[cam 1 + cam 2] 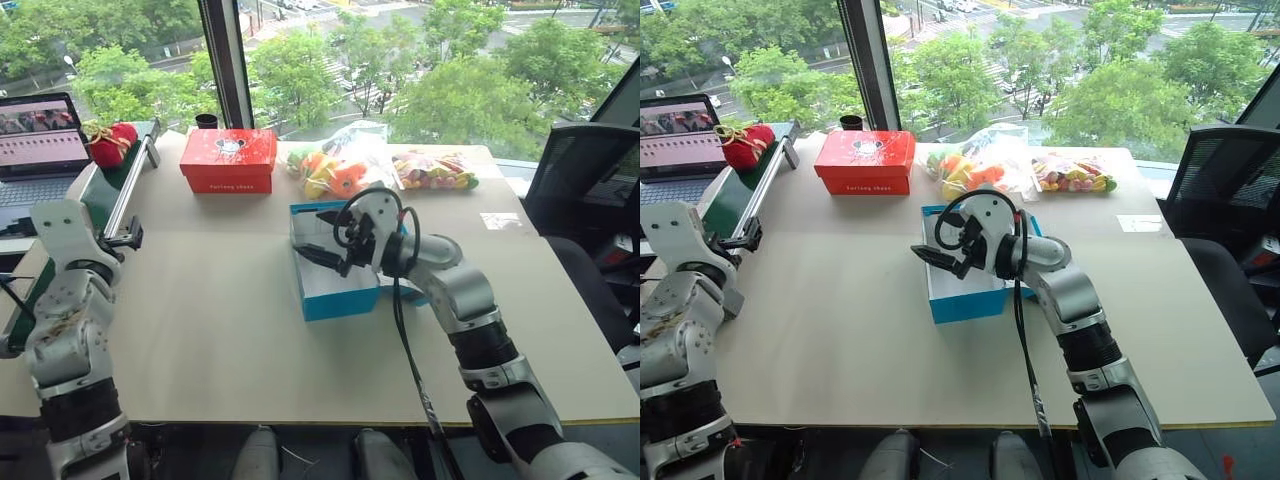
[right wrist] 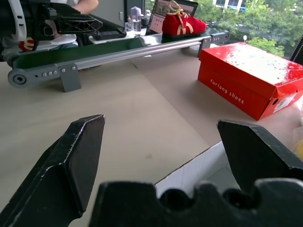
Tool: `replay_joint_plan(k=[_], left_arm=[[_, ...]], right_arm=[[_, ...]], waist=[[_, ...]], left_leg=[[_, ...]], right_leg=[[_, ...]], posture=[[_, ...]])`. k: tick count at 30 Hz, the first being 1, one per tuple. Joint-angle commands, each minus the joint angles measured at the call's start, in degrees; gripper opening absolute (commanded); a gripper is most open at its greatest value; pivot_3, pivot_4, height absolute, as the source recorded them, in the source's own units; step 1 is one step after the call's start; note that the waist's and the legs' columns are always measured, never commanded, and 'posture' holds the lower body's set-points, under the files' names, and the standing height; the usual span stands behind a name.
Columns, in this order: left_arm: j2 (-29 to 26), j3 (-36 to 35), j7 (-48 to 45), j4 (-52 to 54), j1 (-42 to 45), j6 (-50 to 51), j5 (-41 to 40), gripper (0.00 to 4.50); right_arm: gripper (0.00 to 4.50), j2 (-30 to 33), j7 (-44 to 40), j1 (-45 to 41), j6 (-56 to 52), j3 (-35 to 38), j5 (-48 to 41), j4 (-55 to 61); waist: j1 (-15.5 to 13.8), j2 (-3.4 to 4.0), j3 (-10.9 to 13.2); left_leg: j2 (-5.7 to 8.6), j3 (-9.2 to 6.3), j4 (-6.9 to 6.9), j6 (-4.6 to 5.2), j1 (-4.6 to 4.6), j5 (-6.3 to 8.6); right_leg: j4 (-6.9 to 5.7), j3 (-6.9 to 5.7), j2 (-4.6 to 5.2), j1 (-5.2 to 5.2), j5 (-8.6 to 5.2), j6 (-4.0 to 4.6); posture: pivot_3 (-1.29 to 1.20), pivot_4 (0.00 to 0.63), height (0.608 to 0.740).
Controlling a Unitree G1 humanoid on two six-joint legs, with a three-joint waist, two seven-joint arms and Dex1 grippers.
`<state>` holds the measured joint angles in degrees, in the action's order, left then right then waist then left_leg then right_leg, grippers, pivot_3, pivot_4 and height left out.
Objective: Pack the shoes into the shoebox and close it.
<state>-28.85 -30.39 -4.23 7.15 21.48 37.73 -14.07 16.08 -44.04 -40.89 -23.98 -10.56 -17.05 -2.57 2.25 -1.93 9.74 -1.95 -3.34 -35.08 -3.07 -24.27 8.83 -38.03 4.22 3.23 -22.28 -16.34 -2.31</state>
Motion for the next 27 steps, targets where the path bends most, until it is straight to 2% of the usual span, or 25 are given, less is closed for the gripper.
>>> replay_joint_plan(k=[1,5,11,16,21,27], left_arm=[[-5.1,-2.6,-1.6,-8.2,2.8,-3.2,0.2,4.5],[-9.3,-3.2,-6.5,-22.0,5.5,-11.2,-0.7,4.5],[-16.7,2.9,-13.6,-48.2,11.4,-23.8,4.4,4.5],[-19.6,5.7,-16.7,-63.3,16.9,-33.0,6.3,4.5],[-21.3,7.3,-17.4,-72.1,21.9,-37.0,7.1,4.5],[-22.7,7.1,-16.1,-76.7,23.7,-39.0,6.9,4.5]], right_arm=[[4.48,-0.8,-0.6,-0.1,-0.5,0.4,-1.4,3.8],[4.48,-1.5,-0.6,1.2,-3.1,-0.1,-2.3,7.0],[4.48,-1.6,-0.3,5.4,-10.7,-2.1,-5.1,15.6],[4.48,-2.0,2.6,7.1,-10.8,-1.1,-4.4,16.3],[4.48,-1.5,4.2,8.3,-10.6,-0.6,-4.5,17.0],[4.48,-0.4,4.3,9.4,-10.8,-0.6,-5.3,18.1]], waist=[[0.1,0.0,0.0],[0.3,0.0,0.0],[0.2,-0.01,0.0],[-0.1,-0.03,0.0],[0.0,-0.07,0.0],[0.3,-0.07,0.0]], left_leg=[[0.0,0.0,0.01,0.0,0.01,0.0],[-0.02,0.0,0.09,0.0,0.01,0.0],[-0.03,-0.02,0.13,0.0,-0.01,0.0],[-0.02,0.0,0.11,-0.03,-0.02,-0.02],[-0.03,0.0,0.14,-0.03,-0.13,-0.02],[-0.04,0.01,0.13,-0.03,-0.13,-0.02]], right_leg=[[0.0,0.0,0.0,0.0,0.0,0.0],[0.0,-0.03,-0.02,-0.07,-0.01,0.02],[-0.01,-0.13,-0.01,-0.1,-0.01,0.03],[0.0,-0.16,0.03,-0.09,-0.01,0.03],[0.01,-0.2,0.02,-0.2,-0.02,0.03],[-0.02,-0.2,0.01,-0.22,-0.02,0.03]], posture=[[0.0,0.15,0.739],[0.0,0.15,0.739],[0.0,0.15,0.739],[0.0,0.15,0.739],[0.0,0.15,0.739],[0.0,0.15,0.739]])
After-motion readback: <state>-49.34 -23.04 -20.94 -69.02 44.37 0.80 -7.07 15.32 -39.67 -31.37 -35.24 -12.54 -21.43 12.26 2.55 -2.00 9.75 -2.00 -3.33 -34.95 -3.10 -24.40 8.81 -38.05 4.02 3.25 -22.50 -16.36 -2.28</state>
